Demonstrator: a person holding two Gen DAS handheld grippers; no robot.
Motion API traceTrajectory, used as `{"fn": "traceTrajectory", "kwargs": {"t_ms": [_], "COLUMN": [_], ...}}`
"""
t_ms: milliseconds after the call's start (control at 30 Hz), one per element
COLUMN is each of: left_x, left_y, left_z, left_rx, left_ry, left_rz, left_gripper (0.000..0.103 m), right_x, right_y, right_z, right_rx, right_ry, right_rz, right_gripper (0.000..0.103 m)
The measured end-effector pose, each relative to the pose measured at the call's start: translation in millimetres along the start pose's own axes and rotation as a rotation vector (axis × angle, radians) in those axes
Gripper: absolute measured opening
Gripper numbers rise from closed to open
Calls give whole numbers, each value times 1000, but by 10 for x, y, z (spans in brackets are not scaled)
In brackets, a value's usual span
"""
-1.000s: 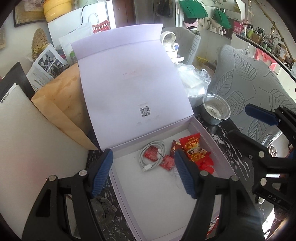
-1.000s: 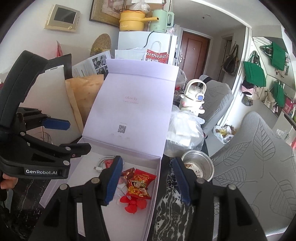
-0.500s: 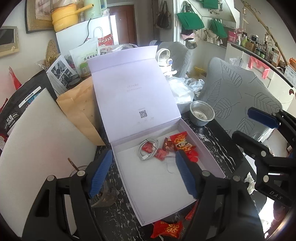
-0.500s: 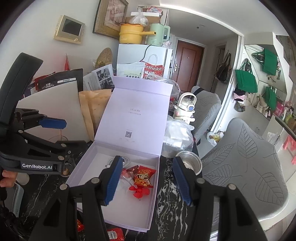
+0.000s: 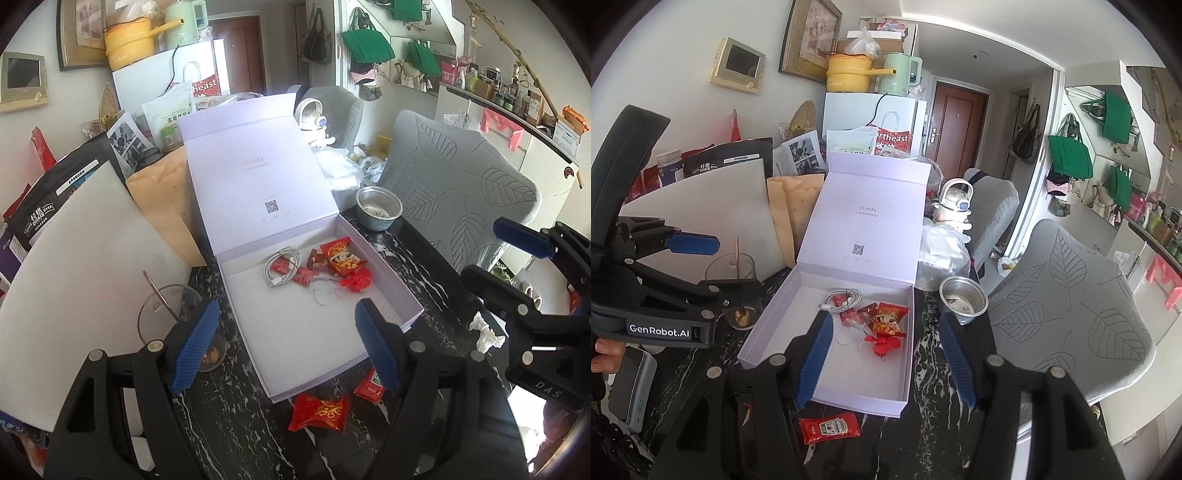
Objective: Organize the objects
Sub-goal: 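Withdraw both tools from the box toward the red packet and ketchup packet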
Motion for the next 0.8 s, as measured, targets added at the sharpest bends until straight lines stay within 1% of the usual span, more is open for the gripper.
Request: {"fn": "traceTrajectory", "kwargs": {"t_ms": [100, 167, 200, 367, 467, 533, 800], "left_x": [-39, -62, -71, -105, -133, -148, -174], "left_y": [17, 18, 13, 1, -28, -60, -272], "left_z": [-134, -227, -275, -488, -619, -692, -965], "left_rx": [11, 22, 29, 57, 75, 86, 152], "left_ry": [-9, -14, -17, -26, -32, -34, -29], "left_rz": [-6, -14, -17, -30, -44, -52, -89], "left_gripper": [79, 80, 80, 80, 80, 80, 80], "right_x": [76, 151, 151, 259, 294, 339, 392], "right_y": [49, 82, 82, 114, 112, 75, -78], "right_z": [-131, -250, -250, -487, -569, -685, -951], "right_rx": [12, 20, 20, 40, 50, 67, 95], "right_ry": [-4, -2, -2, -20, -25, -36, -66], "right_rz": [0, 0, 0, 13, 16, 25, 54], "right_gripper": [60, 60, 60, 60, 60, 60, 63]}}
Point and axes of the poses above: each gripper's, at about its wrist camera, not at the fingertips, and y roughly against the way its jaws point, x to its left, z to its top, the point moved 6 cm from there along -y, roughly the way its jaws point, and after that the axes turned 2 degrees about z, right-handed, at the moved point
